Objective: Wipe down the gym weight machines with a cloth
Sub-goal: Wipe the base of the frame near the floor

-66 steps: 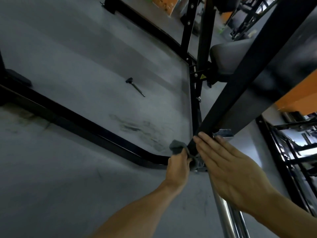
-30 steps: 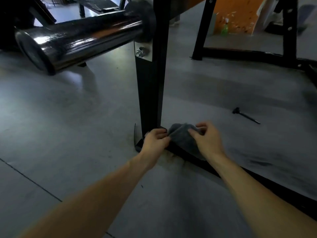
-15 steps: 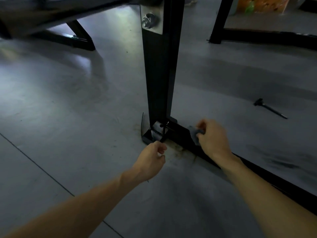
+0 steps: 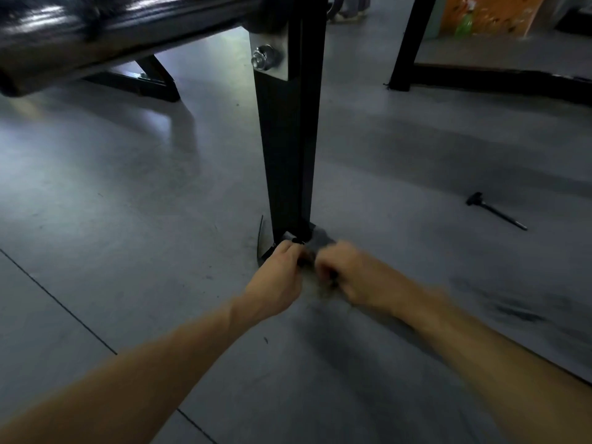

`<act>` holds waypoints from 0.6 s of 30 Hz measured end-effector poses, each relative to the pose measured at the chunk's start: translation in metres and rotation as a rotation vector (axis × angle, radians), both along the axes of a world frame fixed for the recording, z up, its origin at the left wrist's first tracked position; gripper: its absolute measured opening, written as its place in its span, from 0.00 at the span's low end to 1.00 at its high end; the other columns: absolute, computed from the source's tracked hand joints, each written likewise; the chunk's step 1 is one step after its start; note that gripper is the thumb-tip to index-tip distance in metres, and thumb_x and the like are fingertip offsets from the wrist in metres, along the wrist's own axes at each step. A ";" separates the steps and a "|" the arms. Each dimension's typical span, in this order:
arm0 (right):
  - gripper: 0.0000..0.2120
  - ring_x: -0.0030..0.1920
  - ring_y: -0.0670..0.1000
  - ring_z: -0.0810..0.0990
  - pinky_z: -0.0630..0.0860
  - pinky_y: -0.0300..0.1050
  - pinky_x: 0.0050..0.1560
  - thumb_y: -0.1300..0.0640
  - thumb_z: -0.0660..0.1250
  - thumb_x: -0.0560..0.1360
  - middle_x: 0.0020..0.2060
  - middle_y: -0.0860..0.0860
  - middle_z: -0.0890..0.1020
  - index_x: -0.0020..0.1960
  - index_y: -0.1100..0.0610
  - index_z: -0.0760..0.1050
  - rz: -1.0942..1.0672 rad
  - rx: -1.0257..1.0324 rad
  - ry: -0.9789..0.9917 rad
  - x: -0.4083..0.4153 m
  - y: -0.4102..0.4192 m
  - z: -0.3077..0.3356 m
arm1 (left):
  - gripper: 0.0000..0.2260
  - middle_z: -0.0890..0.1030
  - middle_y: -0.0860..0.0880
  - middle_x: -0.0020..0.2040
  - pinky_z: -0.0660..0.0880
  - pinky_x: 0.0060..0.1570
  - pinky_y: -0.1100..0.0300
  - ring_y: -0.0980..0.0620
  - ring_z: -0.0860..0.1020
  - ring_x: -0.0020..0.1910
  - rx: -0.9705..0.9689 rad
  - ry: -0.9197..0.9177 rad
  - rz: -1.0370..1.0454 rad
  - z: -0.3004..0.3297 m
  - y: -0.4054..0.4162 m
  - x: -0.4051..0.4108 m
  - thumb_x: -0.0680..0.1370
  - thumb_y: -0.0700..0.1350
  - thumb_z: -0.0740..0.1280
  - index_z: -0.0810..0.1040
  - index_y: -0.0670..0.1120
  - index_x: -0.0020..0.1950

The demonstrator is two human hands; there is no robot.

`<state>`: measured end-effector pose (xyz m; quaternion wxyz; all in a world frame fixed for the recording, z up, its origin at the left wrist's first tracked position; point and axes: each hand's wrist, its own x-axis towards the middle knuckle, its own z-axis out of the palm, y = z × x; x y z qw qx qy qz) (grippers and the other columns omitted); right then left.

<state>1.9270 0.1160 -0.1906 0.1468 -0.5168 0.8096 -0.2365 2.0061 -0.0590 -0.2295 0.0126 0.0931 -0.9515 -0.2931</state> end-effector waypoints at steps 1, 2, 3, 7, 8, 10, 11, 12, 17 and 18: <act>0.14 0.48 0.48 0.70 0.68 0.42 0.49 0.72 0.63 0.74 0.46 0.48 0.73 0.48 0.52 0.72 0.077 0.093 -0.030 0.012 0.005 -0.014 | 0.13 0.73 0.47 0.62 0.69 0.58 0.64 0.48 0.75 0.57 -0.030 -0.013 -0.021 -0.002 0.000 0.002 0.82 0.35 0.61 0.76 0.44 0.64; 0.14 0.50 0.46 0.69 0.67 0.38 0.50 0.70 0.63 0.75 0.47 0.45 0.72 0.51 0.51 0.72 0.109 0.138 -0.047 0.018 0.010 -0.026 | 0.13 0.72 0.48 0.64 0.70 0.58 0.63 0.48 0.75 0.57 -0.058 -0.035 -0.033 -0.004 -0.001 0.004 0.82 0.35 0.61 0.76 0.44 0.65; 0.14 0.52 0.45 0.69 0.67 0.36 0.52 0.68 0.64 0.76 0.49 0.44 0.73 0.54 0.51 0.74 0.085 0.121 -0.058 0.021 0.014 -0.034 | 0.15 0.71 0.48 0.65 0.71 0.59 0.61 0.48 0.75 0.58 -0.080 -0.065 -0.038 -0.006 -0.002 0.007 0.82 0.35 0.60 0.75 0.44 0.67; 0.14 0.62 0.54 0.73 0.72 0.48 0.59 0.57 0.64 0.81 0.62 0.53 0.75 0.66 0.56 0.72 -0.510 -0.043 0.093 0.004 0.004 -0.033 | 0.19 0.70 0.47 0.67 0.72 0.62 0.58 0.47 0.73 0.61 -0.143 -0.106 -0.072 -0.006 -0.010 0.017 0.80 0.32 0.58 0.74 0.44 0.69; 0.19 0.65 0.55 0.71 0.72 0.49 0.60 0.52 0.66 0.81 0.65 0.54 0.73 0.69 0.57 0.70 -0.598 0.028 0.162 -0.003 -0.005 -0.034 | 0.19 0.70 0.47 0.67 0.72 0.63 0.57 0.47 0.73 0.62 -0.166 -0.103 -0.085 -0.005 -0.012 0.017 0.80 0.31 0.58 0.74 0.43 0.69; 0.35 0.69 0.56 0.68 0.71 0.49 0.65 0.43 0.71 0.76 0.69 0.55 0.69 0.74 0.59 0.62 -0.576 0.203 0.203 -0.014 -0.030 -0.039 | 0.19 0.70 0.46 0.67 0.72 0.62 0.59 0.47 0.72 0.63 -0.227 -0.098 -0.096 0.000 -0.015 0.017 0.80 0.31 0.58 0.73 0.43 0.69; 0.42 0.71 0.57 0.67 0.70 0.50 0.68 0.41 0.73 0.74 0.72 0.57 0.67 0.77 0.60 0.58 -0.541 0.276 0.190 -0.018 -0.044 -0.044 | 0.19 0.70 0.47 0.66 0.72 0.58 0.61 0.48 0.72 0.61 -0.255 -0.085 -0.092 0.003 -0.016 0.017 0.79 0.31 0.58 0.72 0.44 0.69; 0.47 0.72 0.58 0.67 0.69 0.51 0.69 0.40 0.74 0.73 0.73 0.58 0.66 0.79 0.62 0.54 -0.523 0.338 0.186 -0.024 -0.059 -0.053 | 0.20 0.70 0.47 0.66 0.71 0.55 0.62 0.48 0.72 0.60 -0.276 -0.068 -0.088 0.005 -0.017 0.016 0.79 0.31 0.58 0.72 0.44 0.69; 0.22 0.49 0.56 0.78 0.74 0.48 0.49 0.50 0.67 0.79 0.54 0.58 0.78 0.66 0.62 0.68 -0.640 0.361 0.582 -0.018 -0.086 -0.093 | 0.20 0.70 0.48 0.65 0.68 0.47 0.64 0.50 0.72 0.57 -0.387 -0.006 -0.139 0.005 -0.025 0.020 0.80 0.32 0.58 0.71 0.45 0.70; 0.20 0.45 0.55 0.78 0.74 0.47 0.45 0.51 0.68 0.78 0.50 0.58 0.78 0.63 0.62 0.70 -0.652 0.343 0.623 -0.013 -0.082 -0.098 | 0.19 0.70 0.47 0.65 0.70 0.48 0.62 0.50 0.72 0.57 -0.408 -0.009 -0.163 0.003 -0.025 0.021 0.80 0.32 0.58 0.71 0.45 0.69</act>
